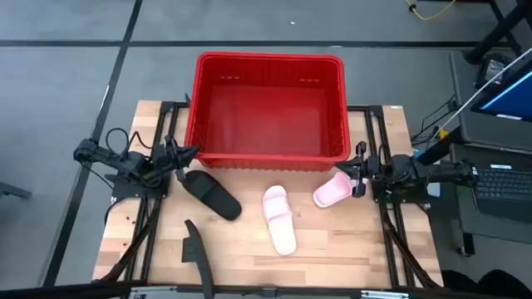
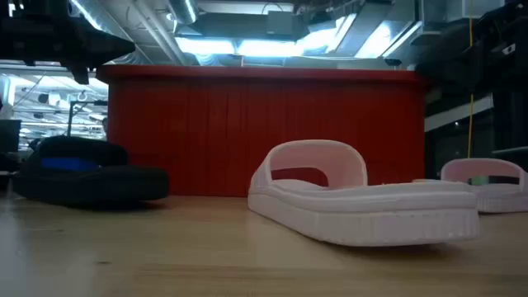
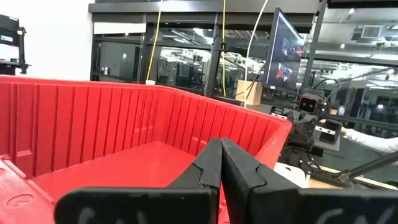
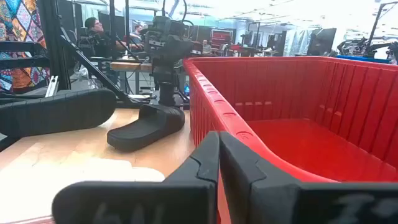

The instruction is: Pick and place slides into bin

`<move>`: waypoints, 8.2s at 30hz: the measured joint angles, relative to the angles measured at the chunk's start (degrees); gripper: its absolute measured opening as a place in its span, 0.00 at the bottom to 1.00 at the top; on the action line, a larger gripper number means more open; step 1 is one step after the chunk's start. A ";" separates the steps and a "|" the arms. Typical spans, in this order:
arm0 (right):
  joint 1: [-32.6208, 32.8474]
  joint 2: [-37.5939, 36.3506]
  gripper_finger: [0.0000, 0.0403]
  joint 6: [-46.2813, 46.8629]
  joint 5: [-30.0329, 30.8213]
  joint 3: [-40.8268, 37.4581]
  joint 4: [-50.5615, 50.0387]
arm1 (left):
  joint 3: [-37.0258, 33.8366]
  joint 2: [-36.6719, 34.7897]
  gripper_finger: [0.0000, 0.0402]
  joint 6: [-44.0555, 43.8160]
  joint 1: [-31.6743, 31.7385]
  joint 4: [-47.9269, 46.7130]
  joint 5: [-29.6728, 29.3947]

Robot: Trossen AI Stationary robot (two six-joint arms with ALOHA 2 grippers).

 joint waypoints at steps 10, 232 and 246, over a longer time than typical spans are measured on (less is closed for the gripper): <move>0.01 0.00 0.04 -0.02 -0.01 -0.01 0.00 | 0.02 0.00 0.00 0.00 0.00 0.02 0.01; 0.00 4.80 0.01 1.95 -7.91 17.10 -13.68 | 15.17 13.20 0.00 11.06 0.00 -13.53 12.29; 0.88 20.36 0.01 5.95 -6.86 24.10 -13.61 | 15.17 13.20 0.00 6.11 0.00 -11.29 13.48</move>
